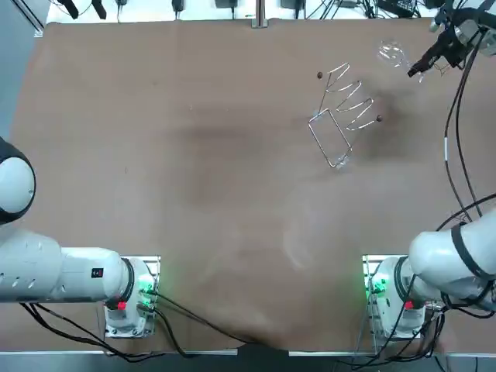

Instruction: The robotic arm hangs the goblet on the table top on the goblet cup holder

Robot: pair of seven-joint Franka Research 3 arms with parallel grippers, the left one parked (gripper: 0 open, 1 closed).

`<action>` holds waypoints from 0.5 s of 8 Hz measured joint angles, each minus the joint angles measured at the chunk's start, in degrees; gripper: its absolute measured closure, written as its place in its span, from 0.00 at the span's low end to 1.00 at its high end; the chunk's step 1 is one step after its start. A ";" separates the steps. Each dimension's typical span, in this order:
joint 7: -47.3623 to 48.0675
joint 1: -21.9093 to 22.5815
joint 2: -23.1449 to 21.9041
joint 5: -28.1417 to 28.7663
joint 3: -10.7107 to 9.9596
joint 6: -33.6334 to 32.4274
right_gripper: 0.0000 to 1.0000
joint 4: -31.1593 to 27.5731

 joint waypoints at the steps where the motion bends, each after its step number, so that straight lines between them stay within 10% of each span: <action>1: 6.04 0.31 -1.06 -1.30 0.01 -2.63 0.89 -0.05; 4: 21.19 1.39 -3.39 -3.64 0.04 -8.84 0.89 -0.06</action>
